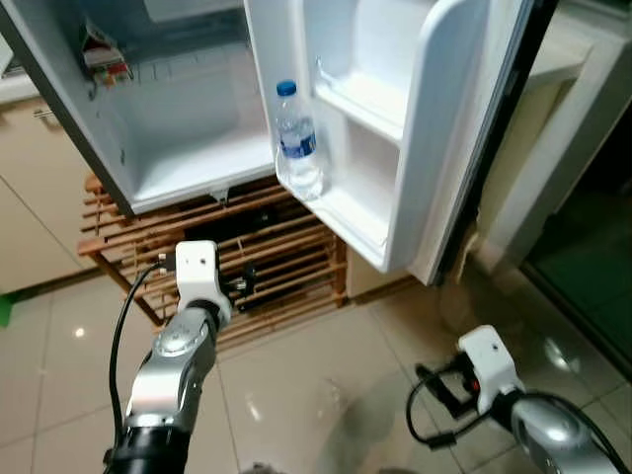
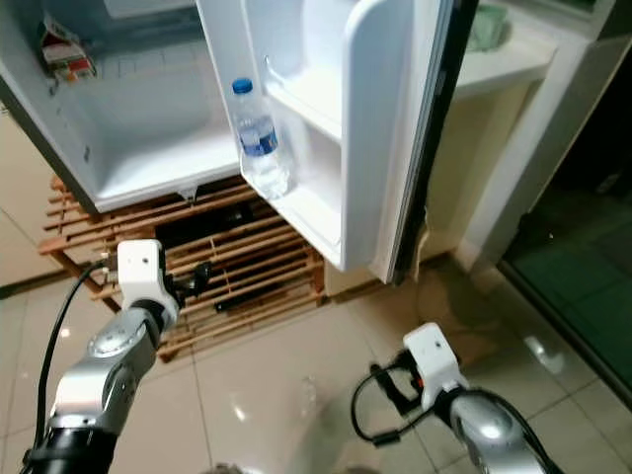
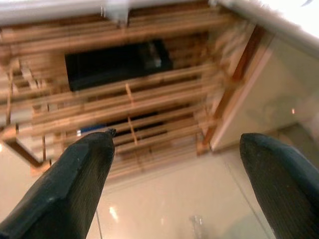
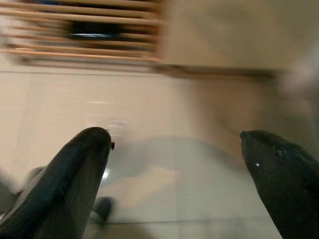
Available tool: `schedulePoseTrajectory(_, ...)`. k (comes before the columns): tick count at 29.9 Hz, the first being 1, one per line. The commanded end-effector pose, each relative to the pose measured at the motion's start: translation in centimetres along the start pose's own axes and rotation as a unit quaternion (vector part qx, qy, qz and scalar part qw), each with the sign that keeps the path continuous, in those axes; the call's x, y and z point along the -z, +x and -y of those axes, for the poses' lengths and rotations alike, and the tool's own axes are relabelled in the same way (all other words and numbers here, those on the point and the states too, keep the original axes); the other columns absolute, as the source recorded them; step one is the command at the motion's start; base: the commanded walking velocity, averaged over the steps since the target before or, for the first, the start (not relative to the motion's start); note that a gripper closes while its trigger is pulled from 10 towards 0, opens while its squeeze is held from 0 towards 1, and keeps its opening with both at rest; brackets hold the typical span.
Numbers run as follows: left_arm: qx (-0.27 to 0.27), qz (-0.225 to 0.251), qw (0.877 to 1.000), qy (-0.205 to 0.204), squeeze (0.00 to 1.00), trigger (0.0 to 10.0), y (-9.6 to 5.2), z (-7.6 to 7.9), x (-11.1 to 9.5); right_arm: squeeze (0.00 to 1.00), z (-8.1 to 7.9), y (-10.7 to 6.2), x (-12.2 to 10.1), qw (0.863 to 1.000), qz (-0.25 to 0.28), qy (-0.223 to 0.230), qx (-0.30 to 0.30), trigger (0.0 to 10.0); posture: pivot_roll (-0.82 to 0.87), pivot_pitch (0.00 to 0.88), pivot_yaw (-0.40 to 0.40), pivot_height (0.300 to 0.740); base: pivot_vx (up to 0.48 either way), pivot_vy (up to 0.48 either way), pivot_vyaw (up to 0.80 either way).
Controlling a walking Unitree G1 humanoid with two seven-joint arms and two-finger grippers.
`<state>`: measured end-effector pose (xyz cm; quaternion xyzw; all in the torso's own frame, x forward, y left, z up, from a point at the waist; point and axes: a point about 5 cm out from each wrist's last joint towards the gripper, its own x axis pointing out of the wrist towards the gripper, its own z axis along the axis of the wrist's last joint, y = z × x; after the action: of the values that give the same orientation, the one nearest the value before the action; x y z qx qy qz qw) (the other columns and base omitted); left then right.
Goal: Restocking fridge
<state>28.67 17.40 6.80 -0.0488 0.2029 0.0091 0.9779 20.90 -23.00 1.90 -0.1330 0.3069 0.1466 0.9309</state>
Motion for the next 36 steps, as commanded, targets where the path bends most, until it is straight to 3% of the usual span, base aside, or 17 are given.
schedulePoseTrajectory(1,-0.001,-0.027,1.000,-0.005,0.00,10.0,0.3,-0.2,0.5,0.00,2.9,-0.1,-0.6,0.996,-0.001,-0.010,0.092,10.0,-0.21,0.071,0.065,0.740,0.000,0.000,0.00)
schedulePoseTrajectory(2,0.001,-0.038,0.999,-0.006,0.00,10.0,0.3,-0.2,0.8,0.00,3.8,-0.1,-0.9,0.992,-0.001,-0.012,0.124,10.0,-0.21,0.072,0.065,0.740,0.000,0.000,0.00)
schedulePoseTrajectory(4,0.026,-0.124,0.992,0.026,0.00,10.0,0.5,0.0,2.9,0.00,6.2,-0.6,-2.4,0.978,0.017,-0.018,0.206,10.0,-0.21,0.071,0.064,0.740,0.000,0.000,0.00)
schedulePoseTrajectory(5,0.058,-0.187,0.981,0.002,0.00,10.0,0.5,0.4,4.5,0.00,8.2,-1.4,-4.8,0.958,0.054,-0.034,0.278,10.0,-0.21,0.070,0.062,0.740,0.000,0.000,0.00)
schedulePoseTrajectory(7,0.065,-0.195,0.979,-0.007,0.00,10.0,0.6,0.5,4.7,0.00,8.7,-1.6,-5.6,0.953,0.067,-0.039,0.293,10.0,-0.21,0.070,0.062,0.740,0.000,0.000,0.00)
schedulePoseTrajectory(8,0.066,-0.209,0.976,-0.001,0.00,10.0,0.9,0.3,5.1,0.00,9.5,-1.9,-9.0,0.935,0.135,-0.044,0.325,10.0,-0.21,0.070,0.063,0.740,0.000,0.000,0.00)
schedulePoseTrajectory(9,0.066,-0.209,0.976,-0.001,0.00,10.0,0.9,0.3,5.1,0.00,9.5,-1.9,-9.0,0.935,0.135,-0.044,0.325,10.0,-0.21,0.070,0.063,0.740,0.000,0.000,0.00)
schedulePoseTrajectory(10,0.067,-0.217,0.974,0.006,0.00,10.0,1.0,0.3,5.4,0.00,9.8,-2.0,-10.9,0.924,0.171,-0.042,0.339,10.0,-0.21,0.065,0.064,0.740,0.000,0.000,0.00)
schedulePoseTrajectory(13,0.083,-0.232,0.969,0.029,0.00,10.0,0.9,0.5,6.1,0.00,9.6,-1.9,-13.8,0.913,0.229,-0.047,0.333,10.0,-0.20,0.059,0.065,0.740,0.000,0.000,0.00)
schedulePoseTrajectory(16,0.086,-0.245,0.965,0.036,0.00,10.0,0.8,0.4,6.5,0.00,9.4,-1.8,-14.7,0.913,0.246,-0.046,0.321,10.0,-0.19,0.055,0.065,0.740,0.000,0.000,0.00)
schedulePoseTrajectory(19,0.083,-0.257,0.962,0.046,0.00,10.0,0.7,0.0,7.1,0.00,9.0,-1.5,-15.1,0.919,0.257,-0.041,0.297,10.0,-0.19,0.052,0.063,0.740,0.000,0.000,0.00)
schedulePoseTrajectory(21,0.073,-0.275,0.957,0.064,0.00,10.0,0.5,-1.1,8.3,0.00,7.4,-0.9,-16.0,0.928,0.287,-0.016,0.237,10.0,-0.19,0.048,0.064,0.740,0.000,0.000,0.00)
schedulePoseTrajectory(27,0.071,-0.291,0.951,0.074,0.00,10.0,0.4,-1.6,9.2,0.00,5.7,-0.7,-16.6,0.934,0.308,-0.007,0.182,10.0,-0.19,0.042,0.068,0.740,0.000,0.000,0.00)
schedulePoseTrajectory(30,0.069,-0.322,0.939,0.102,0.00,10.0,-0.1,-2.5,11.0,0.00,3.1,-0.4,-16.6,0.949,0.300,-0.032,0.096,10.0,-0.20,0.037,0.071,0.740,0.000,0.000,0.00)
schedulePoseTrajectory(32,0.070,-0.330,0.935,0.107,0.00,10.0,-0.3,-2.7,11.6,0.00,2.4,-0.5,-16.6,0.951,0.298,-0.036,0.071,10.0,-0.20,0.036,0.072,0.740,0.000,0.000,0.00)
schedulePoseTrajectory(33,0.070,-0.335,0.934,0.106,0.00,10.0,-0.5,-3.0,12.3,0.00,1.0,-0.8,-16.5,0.956,0.292,-0.018,0.008,10.0,-0.20,0.033,0.073,0.740,0.000,0.000,0.00)
schedulePoseTrajectory(36,0.068,-0.337,0.933,0.106,0.00,10.0,-0.6,-3.2,12.6,0.00,-1.1,-1.7,-16.9,0.952,0.294,0.016,-0.090,10.0,-0.20,0.031,0.075,0.740,0.000,0.000,0.00)
